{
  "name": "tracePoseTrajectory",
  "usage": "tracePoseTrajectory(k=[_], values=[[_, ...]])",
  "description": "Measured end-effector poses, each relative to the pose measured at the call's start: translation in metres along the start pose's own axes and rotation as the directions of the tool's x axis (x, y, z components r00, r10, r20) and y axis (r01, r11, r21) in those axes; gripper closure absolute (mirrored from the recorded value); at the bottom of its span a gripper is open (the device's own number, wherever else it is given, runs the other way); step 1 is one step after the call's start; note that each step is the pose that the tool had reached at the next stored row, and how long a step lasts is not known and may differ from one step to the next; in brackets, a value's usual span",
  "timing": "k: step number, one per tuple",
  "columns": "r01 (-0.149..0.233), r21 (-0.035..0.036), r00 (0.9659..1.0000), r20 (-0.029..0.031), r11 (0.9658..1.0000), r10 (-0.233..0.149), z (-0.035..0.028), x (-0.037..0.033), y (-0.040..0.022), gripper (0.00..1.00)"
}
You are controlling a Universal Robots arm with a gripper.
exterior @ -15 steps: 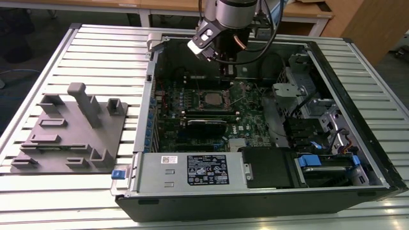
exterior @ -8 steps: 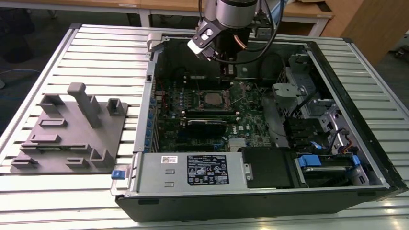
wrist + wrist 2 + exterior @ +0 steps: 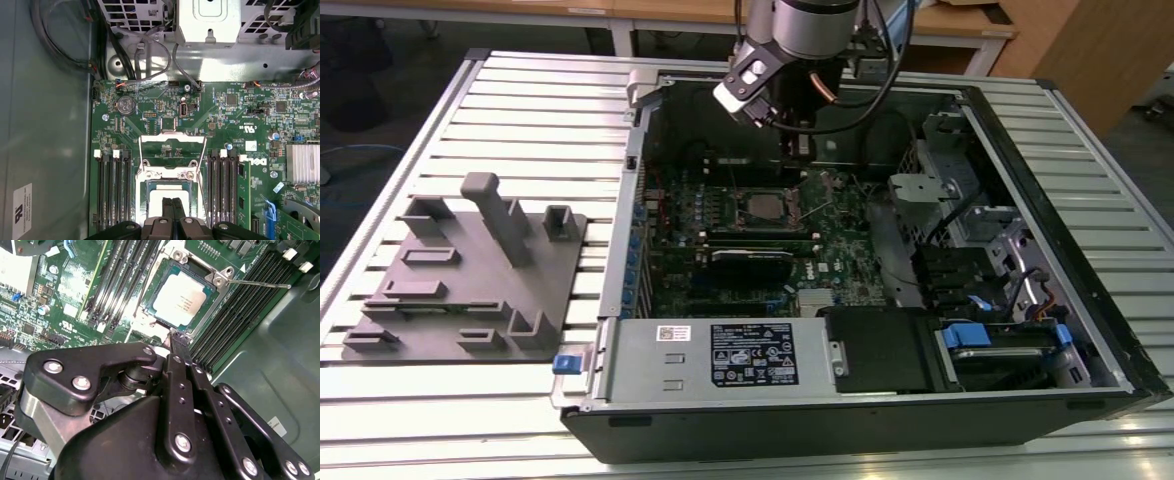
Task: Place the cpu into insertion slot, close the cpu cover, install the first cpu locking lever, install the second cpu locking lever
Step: 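Close the cpu cover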
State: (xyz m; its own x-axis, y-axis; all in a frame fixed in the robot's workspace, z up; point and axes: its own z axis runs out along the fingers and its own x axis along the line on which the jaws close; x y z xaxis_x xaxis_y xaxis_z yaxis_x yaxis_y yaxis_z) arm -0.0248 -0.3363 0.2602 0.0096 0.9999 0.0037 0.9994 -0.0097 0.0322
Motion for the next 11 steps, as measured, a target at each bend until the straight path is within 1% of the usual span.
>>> tracePoseTrajectory(k=[6,11], values=[[0.000,-0.0001,1.0000,-0.0001,1.0000,0.000,0.0001,0.0000,0.0004,0.90],[0.000,0.0000,1.0000,0.0000,1.0000,0.000,0.0002,0.0001,0.0040,0.90]])
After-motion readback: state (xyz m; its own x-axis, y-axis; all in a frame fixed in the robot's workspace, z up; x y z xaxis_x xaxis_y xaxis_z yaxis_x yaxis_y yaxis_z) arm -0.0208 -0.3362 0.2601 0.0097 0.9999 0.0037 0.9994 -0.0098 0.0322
